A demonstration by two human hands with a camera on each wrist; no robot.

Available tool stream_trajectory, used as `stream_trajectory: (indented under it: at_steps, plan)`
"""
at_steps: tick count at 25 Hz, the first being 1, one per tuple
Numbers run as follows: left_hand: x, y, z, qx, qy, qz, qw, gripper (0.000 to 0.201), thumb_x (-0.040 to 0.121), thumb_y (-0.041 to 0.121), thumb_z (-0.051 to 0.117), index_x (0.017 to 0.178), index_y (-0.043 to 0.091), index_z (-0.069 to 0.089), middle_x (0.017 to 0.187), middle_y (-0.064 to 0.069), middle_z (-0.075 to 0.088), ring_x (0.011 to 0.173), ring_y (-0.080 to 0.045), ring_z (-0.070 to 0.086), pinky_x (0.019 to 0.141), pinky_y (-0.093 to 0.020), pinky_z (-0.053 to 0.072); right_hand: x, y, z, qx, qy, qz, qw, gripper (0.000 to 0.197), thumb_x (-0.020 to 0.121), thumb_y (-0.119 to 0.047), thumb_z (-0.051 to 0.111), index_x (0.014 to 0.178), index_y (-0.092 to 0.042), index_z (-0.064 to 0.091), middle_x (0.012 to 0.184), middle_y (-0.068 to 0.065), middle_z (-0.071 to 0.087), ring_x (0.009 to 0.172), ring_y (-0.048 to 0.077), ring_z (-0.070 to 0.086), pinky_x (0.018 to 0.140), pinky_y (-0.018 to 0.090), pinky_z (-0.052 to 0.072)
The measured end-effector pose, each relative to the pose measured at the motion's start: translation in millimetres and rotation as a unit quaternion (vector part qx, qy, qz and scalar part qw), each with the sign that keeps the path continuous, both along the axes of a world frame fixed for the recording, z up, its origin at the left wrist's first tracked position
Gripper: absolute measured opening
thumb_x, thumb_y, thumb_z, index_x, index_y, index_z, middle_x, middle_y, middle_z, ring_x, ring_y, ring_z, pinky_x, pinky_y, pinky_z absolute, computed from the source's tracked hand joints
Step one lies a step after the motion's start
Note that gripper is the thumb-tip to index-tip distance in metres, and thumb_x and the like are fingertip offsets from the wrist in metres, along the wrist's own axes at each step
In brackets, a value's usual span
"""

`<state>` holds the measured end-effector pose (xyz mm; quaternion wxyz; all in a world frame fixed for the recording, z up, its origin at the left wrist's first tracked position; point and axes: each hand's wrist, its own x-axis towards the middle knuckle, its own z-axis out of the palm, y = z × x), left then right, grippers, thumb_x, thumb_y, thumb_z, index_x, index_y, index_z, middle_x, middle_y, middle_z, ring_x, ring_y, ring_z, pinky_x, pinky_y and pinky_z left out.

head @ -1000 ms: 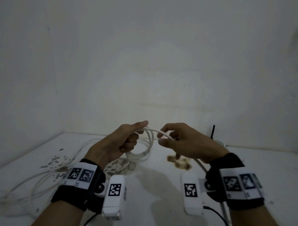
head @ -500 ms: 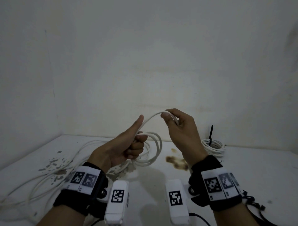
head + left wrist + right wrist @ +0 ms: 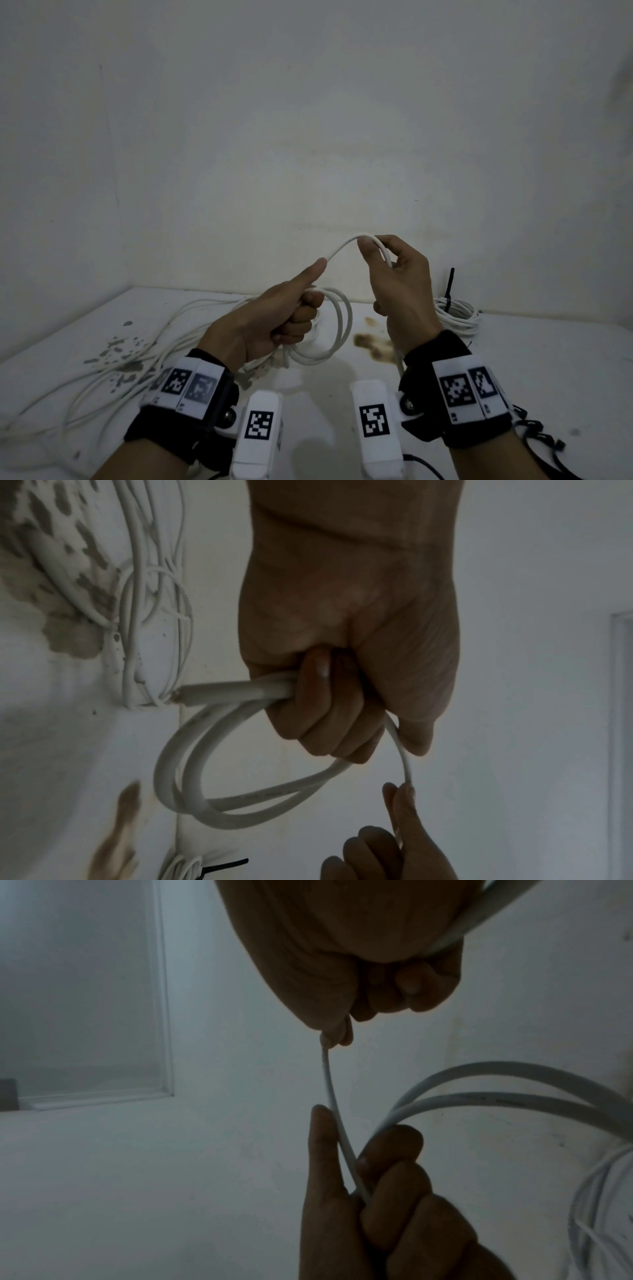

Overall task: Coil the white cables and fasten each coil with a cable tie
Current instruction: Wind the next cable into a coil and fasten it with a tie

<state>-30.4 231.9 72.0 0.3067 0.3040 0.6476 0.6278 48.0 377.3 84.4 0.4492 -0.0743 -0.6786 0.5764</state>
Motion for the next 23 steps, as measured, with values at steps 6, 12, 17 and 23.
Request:
stream_trajectory:
  at_steps: [6,12,17,23]
  plan:
    - [-19,-10,-5,0.085,-0.065,0.066,0.992,0.052,0.075,0.065,0.059,0.056,0.026,0.031,0.047,0.008,0.011,0.038,-0.010,0.006,0.041,-0.023,0.003,9,18,18,0.000,-0.155,0.139,0.978,0.029,0.099,-0.011,0.041,0.105,-0.011,0.069,0.063,0.000,0.044,0.050,0.014,0.039,0.048,0.030,0.045]
    - [-30,-26,-3,0.093,-0.066,0.061,0.992,0.047,0.081,0.050,0.057,0.050,0.027,0.029,0.040,0.010,0.013,0.031,-0.006,0.009,0.038,-0.018,0.005,11,48,-8,0.351,-0.375,-0.141,0.846,0.033,0.091,-0.057,0.059,0.091,-0.028,0.074,0.089,-0.001,0.072,0.088,0.023,0.067,0.077,0.033,0.053]
    - [-22,-19,0,0.146,-0.162,-0.054,0.974,0.049,0.086,0.052,0.048,0.049,0.025,0.034,0.043,0.009,0.004,0.034,-0.010,0.001,0.036,-0.014,0.003,-6,33,-24,0.264,-0.254,-0.152,0.918,0.022,0.097,-0.039,0.059,0.085,-0.022,0.068,0.081,0.007,0.073,0.081,0.031,0.069,0.073,0.040,0.057]
    - [-9,-9,-4,0.142,-0.177,-0.095,0.969,0.055,0.080,0.069,0.042,0.050,0.024,0.038,0.040,0.011,0.009,0.033,-0.008,0.003,0.032,-0.015,0.007,-17,0,-15,-0.244,-0.113,0.141,0.953,0.009,0.103,-0.005,0.048,0.106,-0.001,0.055,0.093,0.021,0.071,0.074,0.029,0.066,0.066,0.036,0.058]
